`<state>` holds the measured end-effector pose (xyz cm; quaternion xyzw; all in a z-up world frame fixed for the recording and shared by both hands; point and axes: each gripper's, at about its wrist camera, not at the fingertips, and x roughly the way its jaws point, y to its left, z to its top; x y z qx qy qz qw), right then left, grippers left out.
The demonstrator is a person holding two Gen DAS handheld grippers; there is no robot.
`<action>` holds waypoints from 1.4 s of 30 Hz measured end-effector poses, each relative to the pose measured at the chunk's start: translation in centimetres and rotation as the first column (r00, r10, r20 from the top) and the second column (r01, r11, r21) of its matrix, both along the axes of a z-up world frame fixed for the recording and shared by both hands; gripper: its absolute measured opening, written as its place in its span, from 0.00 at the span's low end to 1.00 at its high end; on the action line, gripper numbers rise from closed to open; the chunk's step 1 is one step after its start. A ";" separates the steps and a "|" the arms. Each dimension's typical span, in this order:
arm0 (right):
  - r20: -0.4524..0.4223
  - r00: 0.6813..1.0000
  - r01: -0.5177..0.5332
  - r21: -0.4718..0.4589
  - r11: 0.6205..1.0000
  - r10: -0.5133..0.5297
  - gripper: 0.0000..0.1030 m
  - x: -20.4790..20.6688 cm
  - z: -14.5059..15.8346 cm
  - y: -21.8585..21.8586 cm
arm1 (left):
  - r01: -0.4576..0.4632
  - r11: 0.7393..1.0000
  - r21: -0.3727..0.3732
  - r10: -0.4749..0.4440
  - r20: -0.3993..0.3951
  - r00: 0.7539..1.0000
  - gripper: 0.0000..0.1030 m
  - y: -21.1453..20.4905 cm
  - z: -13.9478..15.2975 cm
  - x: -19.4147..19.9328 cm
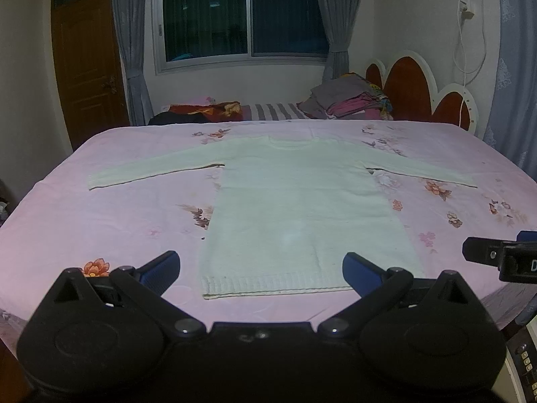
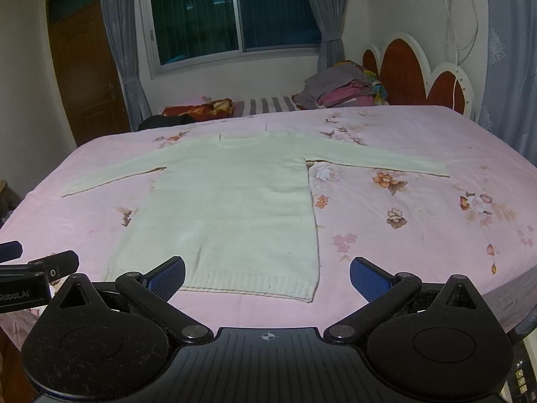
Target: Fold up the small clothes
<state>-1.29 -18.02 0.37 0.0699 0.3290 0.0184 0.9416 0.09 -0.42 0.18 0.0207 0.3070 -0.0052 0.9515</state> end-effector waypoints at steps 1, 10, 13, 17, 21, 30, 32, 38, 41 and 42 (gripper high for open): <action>0.002 1.000 -0.001 0.000 1.000 0.001 1.00 -0.1 0.0 0.0 | 0.000 1.000 0.001 0.000 0.000 1.000 1.00 -0.1 0.0 0.0; -0.001 1.000 0.001 0.001 1.000 -0.001 1.00 -0.2 0.2 0.1 | 0.005 1.000 0.004 -0.005 0.001 1.000 1.00 0.5 0.3 -0.3; 0.002 1.000 -0.001 -0.002 1.000 0.001 1.00 -0.1 0.2 0.1 | 0.002 1.000 0.001 -0.002 0.005 1.000 1.00 0.5 0.3 -0.3; 0.004 1.000 0.001 -0.003 1.000 -0.001 1.00 0.0 0.1 0.0 | 0.004 1.000 0.002 -0.004 0.008 1.000 1.00 0.5 0.3 -0.4; 0.004 1.000 0.000 -0.002 1.000 0.000 1.00 -0.1 0.1 -0.1 | 0.002 1.000 0.009 -0.002 0.010 1.000 1.00 0.6 0.3 -0.5; 0.004 1.000 0.001 -0.003 1.000 -0.001 1.00 0.0 0.2 -0.2 | 0.002 1.000 0.009 -0.002 0.011 1.000 1.00 0.5 0.3 -0.5; 0.005 1.000 0.001 -0.002 1.000 -0.001 1.00 0.0 0.2 -0.2 | 0.004 1.000 0.008 -0.004 0.011 1.000 1.00 0.5 0.4 -0.5; 0.005 1.000 0.001 -0.004 1.000 -0.001 1.00 0.2 0.2 -0.2 | 0.003 1.000 0.009 -0.003 0.011 1.000 1.00 0.6 0.4 -0.4; 0.005 1.000 0.001 -0.004 1.000 -0.001 1.00 0.1 0.2 -0.2 | 0.003 1.000 0.010 -0.003 0.012 1.000 1.00 0.6 0.3 -0.3; 0.004 1.000 0.001 -0.005 1.000 -0.001 1.00 0.1 0.2 -0.2 | 0.003 1.000 0.010 -0.003 0.014 1.000 1.00 0.6 0.3 -0.4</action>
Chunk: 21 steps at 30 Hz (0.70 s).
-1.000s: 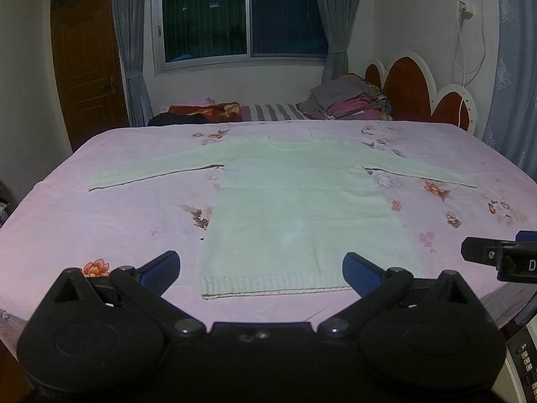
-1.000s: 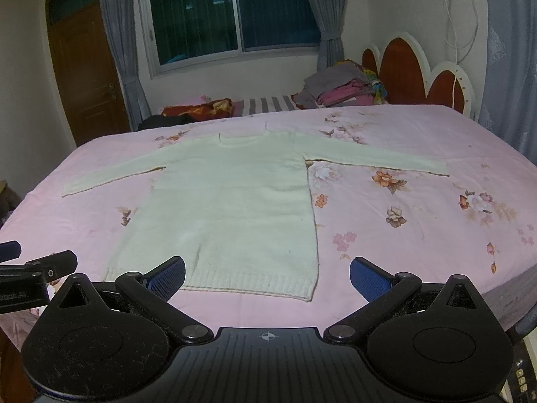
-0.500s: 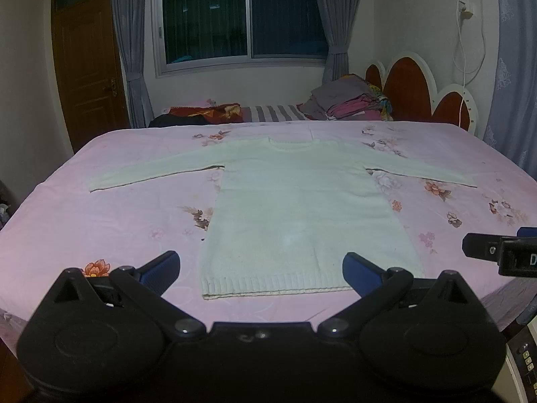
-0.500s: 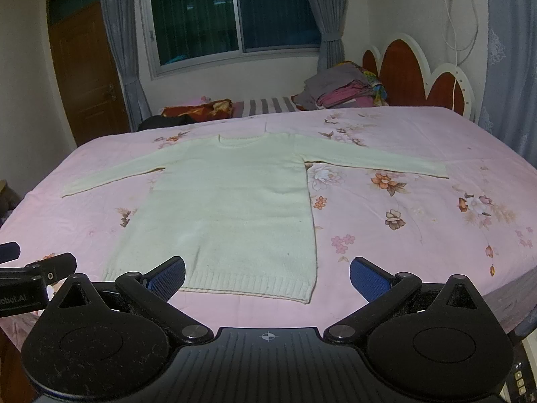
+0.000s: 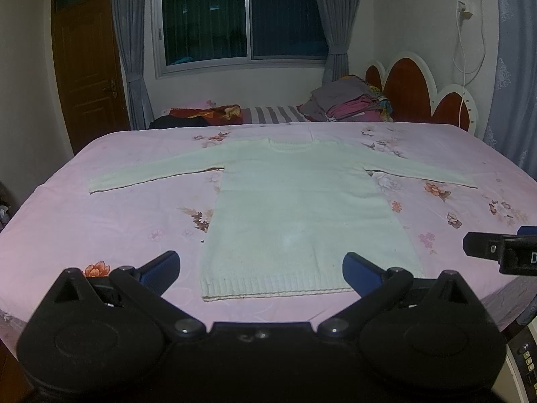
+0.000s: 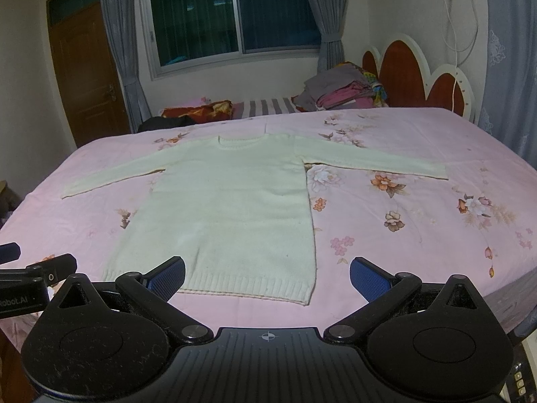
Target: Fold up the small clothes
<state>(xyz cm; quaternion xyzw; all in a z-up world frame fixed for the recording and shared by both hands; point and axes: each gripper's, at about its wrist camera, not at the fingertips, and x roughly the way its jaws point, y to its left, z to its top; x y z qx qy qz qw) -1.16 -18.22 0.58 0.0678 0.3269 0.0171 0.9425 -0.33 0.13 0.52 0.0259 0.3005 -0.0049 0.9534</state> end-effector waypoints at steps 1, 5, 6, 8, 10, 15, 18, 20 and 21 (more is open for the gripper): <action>0.001 1.000 0.001 0.000 1.000 -0.001 1.00 0.0 0.0 0.0 | 0.000 1.000 0.000 0.000 0.001 1.000 1.00 0.0 0.0 0.0; 0.000 1.000 0.000 -0.001 1.000 0.000 1.00 0.0 0.0 0.0 | 0.002 1.000 0.001 -0.002 0.001 1.000 1.00 -0.1 0.0 0.0; -0.001 1.000 -0.001 -0.001 1.000 0.001 1.00 0.0 0.0 0.0 | 0.002 1.000 0.001 -0.002 0.000 1.000 1.00 -0.1 0.0 0.0; 0.000 1.000 0.000 -0.002 1.000 0.000 1.00 0.0 0.0 0.0 | 0.000 1.000 0.002 0.000 -0.001 1.000 1.00 -0.1 0.0 0.0; 0.000 1.000 0.000 -0.001 1.000 0.000 1.00 0.0 0.0 -0.1 | 0.000 1.000 0.002 0.000 0.000 1.000 1.00 -0.2 0.0 0.0; -0.001 1.000 0.000 -0.001 1.000 0.000 1.00 0.0 0.1 0.0 | 0.002 1.000 0.003 -0.002 -0.002 1.000 1.00 -0.3 0.0 -0.1; -0.002 1.000 -0.002 -0.001 1.000 0.002 1.00 0.1 0.1 -0.1 | 0.000 1.000 0.003 0.000 0.000 1.000 1.00 -0.3 0.0 -0.1; 0.000 1.000 -0.005 -0.002 1.000 0.005 1.00 0.1 0.2 -0.1 | 0.000 1.000 0.004 0.000 -0.001 1.000 1.00 -0.3 0.0 -0.1; 0.000 1.000 -0.005 -0.002 1.000 0.005 1.00 0.1 0.3 -0.2 | 0.001 1.000 0.003 -0.001 -0.001 1.000 1.00 -0.2 0.0 -0.1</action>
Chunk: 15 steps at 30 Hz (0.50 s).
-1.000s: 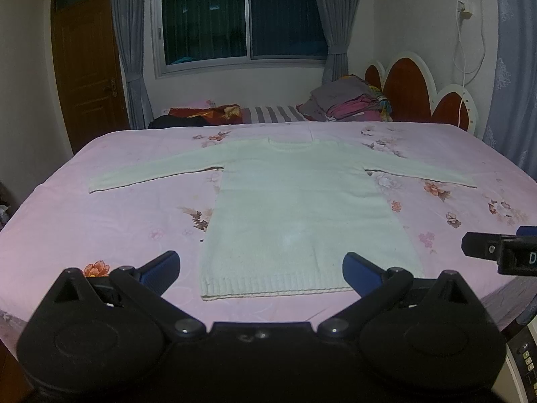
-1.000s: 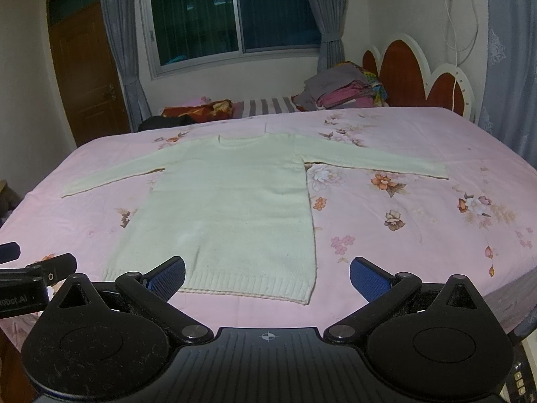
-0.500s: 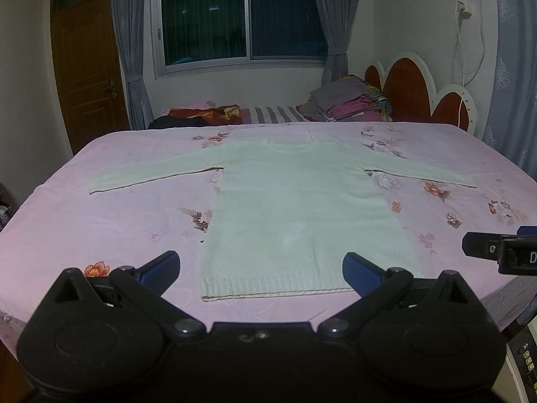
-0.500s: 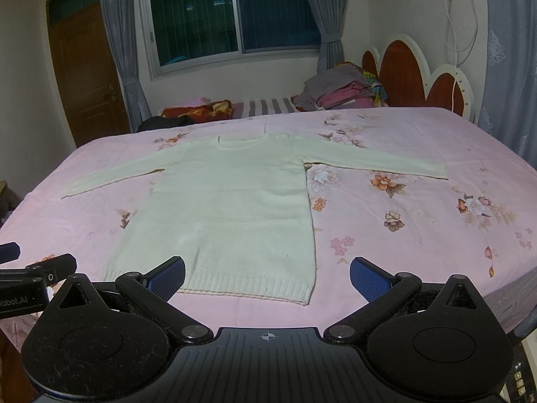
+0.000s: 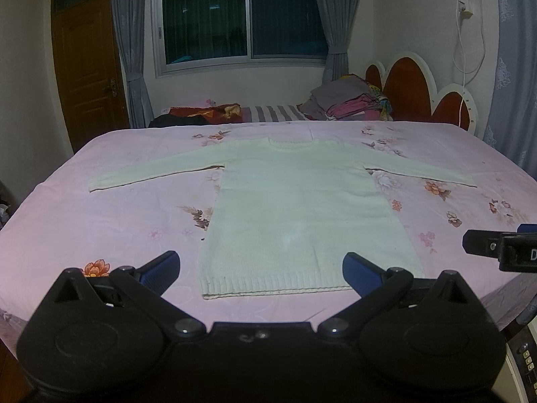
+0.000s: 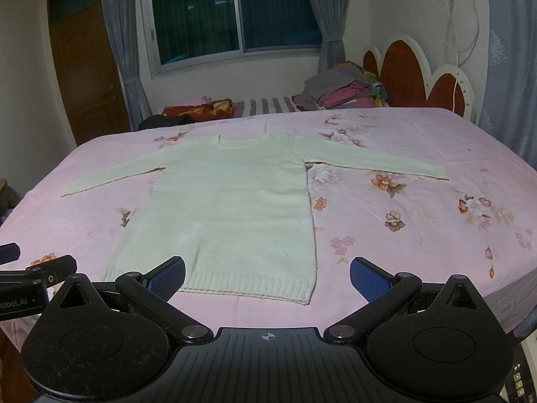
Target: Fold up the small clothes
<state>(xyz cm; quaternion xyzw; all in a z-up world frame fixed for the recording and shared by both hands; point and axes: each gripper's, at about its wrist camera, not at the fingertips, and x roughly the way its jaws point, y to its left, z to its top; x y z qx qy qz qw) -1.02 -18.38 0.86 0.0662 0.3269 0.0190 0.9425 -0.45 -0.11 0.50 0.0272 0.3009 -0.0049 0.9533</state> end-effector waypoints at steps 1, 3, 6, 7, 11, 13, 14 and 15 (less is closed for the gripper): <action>0.000 1.000 0.000 0.000 1.000 0.000 1.00 0.0 0.0 0.0 | 0.001 1.000 -0.001 -0.001 0.000 1.000 1.00 0.0 0.0 0.0; 0.001 1.000 0.000 -0.002 1.000 0.000 1.00 0.0 0.0 0.0 | 0.001 1.000 0.001 -0.001 -0.001 1.000 1.00 0.0 0.0 0.0; -0.001 1.000 0.000 0.002 1.000 0.000 1.00 0.0 0.0 0.0 | 0.002 1.000 -0.003 -0.002 -0.001 1.000 1.00 0.0 0.0 0.0; -0.001 1.000 0.000 0.002 1.000 0.000 1.00 0.0 0.0 0.0 | 0.002 1.000 -0.003 -0.002 -0.002 1.000 1.00 0.0 0.0 0.0; -0.008 1.000 0.001 0.006 1.000 -0.001 1.00 0.0 -0.4 -0.2 | 0.002 1.000 -0.009 -0.002 -0.007 1.000 1.00 0.1 -0.2 0.1; -0.010 1.000 0.002 0.005 1.000 -0.002 1.00 0.1 -0.5 -0.3 | 0.002 1.000 -0.004 -0.002 -0.011 1.000 1.00 0.1 -0.3 0.3; -0.013 1.000 0.004 0.004 1.000 -0.004 1.00 0.2 -0.6 -0.3 | 0.003 1.000 -0.004 -0.003 -0.012 1.000 1.00 0.2 -0.4 0.4; -0.013 1.000 0.006 0.003 1.000 -0.006 1.00 0.3 -0.8 -0.3 | 0.003 1.000 -0.005 -0.003 -0.013 1.000 1.00 0.3 -0.5 0.6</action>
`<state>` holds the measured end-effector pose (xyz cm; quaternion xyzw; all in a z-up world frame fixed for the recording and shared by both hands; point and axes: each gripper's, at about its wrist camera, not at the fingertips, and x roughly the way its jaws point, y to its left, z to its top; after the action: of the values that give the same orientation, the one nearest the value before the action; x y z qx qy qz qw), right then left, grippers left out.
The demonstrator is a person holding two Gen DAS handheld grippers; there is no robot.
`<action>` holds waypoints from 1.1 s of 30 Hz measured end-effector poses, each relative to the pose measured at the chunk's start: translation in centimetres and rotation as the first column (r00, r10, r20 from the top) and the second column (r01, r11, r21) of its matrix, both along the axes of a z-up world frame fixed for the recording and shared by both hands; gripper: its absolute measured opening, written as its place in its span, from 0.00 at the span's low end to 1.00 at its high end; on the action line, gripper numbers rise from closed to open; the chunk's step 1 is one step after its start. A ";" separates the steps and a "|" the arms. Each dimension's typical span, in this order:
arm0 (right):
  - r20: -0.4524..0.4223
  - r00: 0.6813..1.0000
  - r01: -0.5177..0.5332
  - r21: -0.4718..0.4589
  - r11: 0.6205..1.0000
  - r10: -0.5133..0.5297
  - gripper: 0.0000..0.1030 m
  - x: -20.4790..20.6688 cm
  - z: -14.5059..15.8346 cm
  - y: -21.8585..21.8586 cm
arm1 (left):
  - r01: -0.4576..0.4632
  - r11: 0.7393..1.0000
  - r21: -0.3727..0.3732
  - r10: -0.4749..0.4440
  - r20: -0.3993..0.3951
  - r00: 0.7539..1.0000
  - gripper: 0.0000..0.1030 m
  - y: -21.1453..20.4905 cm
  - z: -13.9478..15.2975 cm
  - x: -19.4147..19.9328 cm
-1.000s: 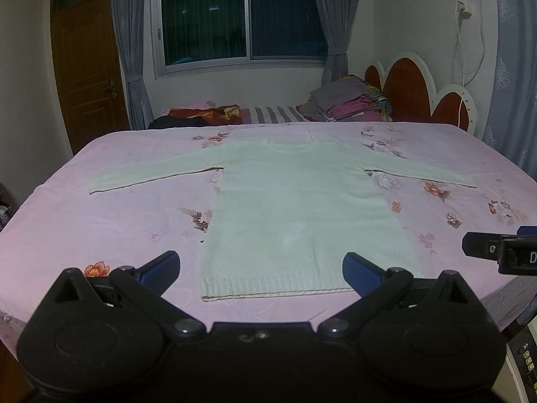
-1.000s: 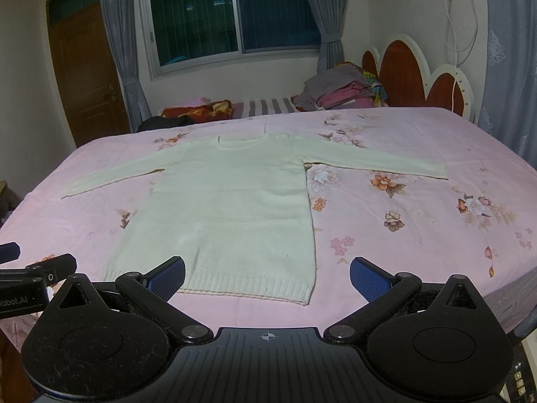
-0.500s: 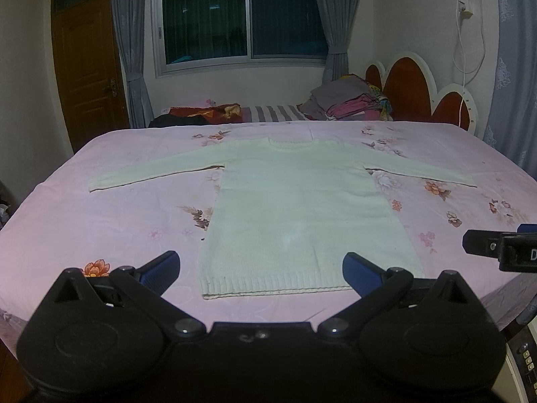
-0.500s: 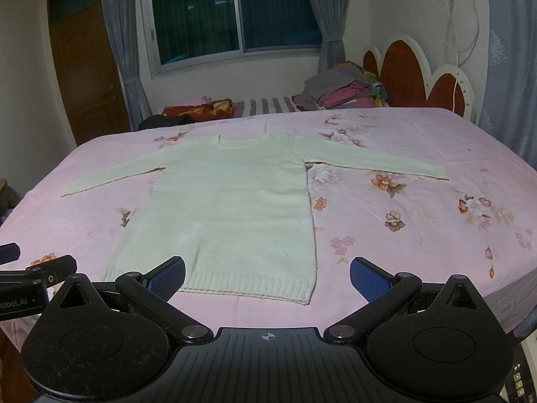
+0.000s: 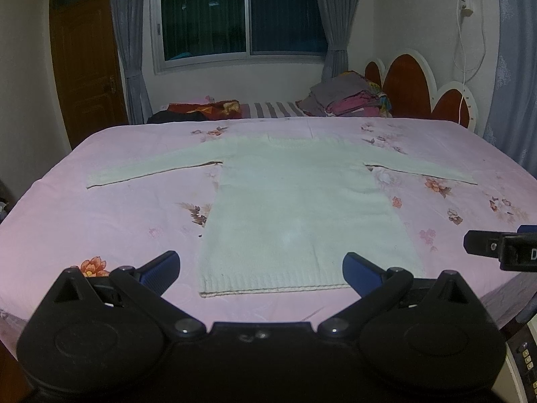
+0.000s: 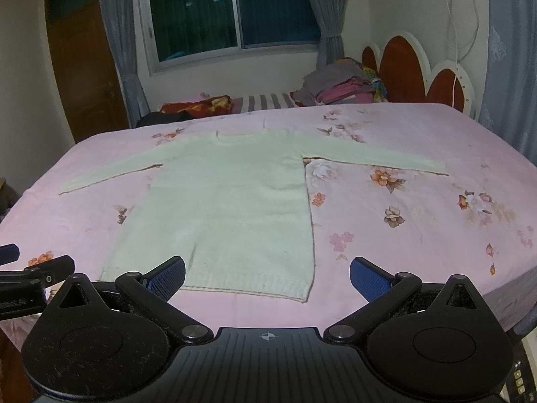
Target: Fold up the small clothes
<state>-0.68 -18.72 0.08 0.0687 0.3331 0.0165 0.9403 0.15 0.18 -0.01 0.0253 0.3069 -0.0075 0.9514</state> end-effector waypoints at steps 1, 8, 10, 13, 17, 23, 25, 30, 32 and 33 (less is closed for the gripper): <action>0.000 1.000 0.002 0.000 1.000 -0.002 1.00 0.2 -0.2 -0.1 | 0.000 1.000 -0.002 0.000 -0.002 1.000 1.00 0.0 -0.1 0.3; -0.009 0.999 0.032 -0.005 0.999 -0.032 1.00 3.3 -0.6 -0.3 | 0.026 1.000 -0.010 -0.026 0.007 1.000 1.00 0.2 -0.4 4.0; -0.006 0.999 0.044 -0.005 0.999 -0.044 1.00 4.6 -0.6 -0.5 | 0.037 0.999 -0.013 -0.037 0.011 0.999 1.00 0.2 -0.4 5.5; -0.001 0.997 0.073 -0.012 0.997 -0.073 1.00 7.1 -0.5 -0.7 | 0.064 0.998 -0.020 -0.063 0.011 0.998 1.00 0.2 -0.5 8.2; 0.000 0.993 0.118 -0.012 0.993 -0.118 1.00 10.5 -0.4 -0.9 | 0.110 0.994 -0.012 -0.110 0.015 0.994 1.00 0.4 -0.5 11.6; -0.002 0.984 0.176 -0.014 0.984 -0.176 1.00 14.7 -0.2 -0.8 | 0.156 0.988 -0.006 -0.156 0.010 0.988 1.00 1.3 -0.4 15.6; -0.002 0.981 0.194 -0.018 0.981 -0.194 1.00 15.9 -0.1 -0.8 | 0.161 0.987 -0.011 -0.161 -0.003 0.987 1.00 1.7 -0.6 16.8; -0.018 0.974 0.224 -0.040 0.974 -0.225 1.00 17.9 -0.1 -1.6 | 0.185 0.983 0.014 -0.184 -0.026 0.983 1.00 0.9 -1.4 19.0; -0.025 0.971 0.235 -0.051 0.971 -0.237 1.00 18.6 -0.3 -2.3 | 0.201 0.980 0.000 -0.201 -0.037 0.979 1.00 0.4 -1.8 19.7; -0.030 0.969 0.242 -0.055 0.969 -0.244 1.00 18.9 -0.5 -2.7 | 0.206 0.978 -0.013 -0.206 -0.042 0.978 1.00 0.2 -1.9 20.3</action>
<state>18.27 -21.44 -0.38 0.0853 0.3395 -0.1086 0.9304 20.41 0.33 -1.90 0.0527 0.3229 -0.1080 0.9388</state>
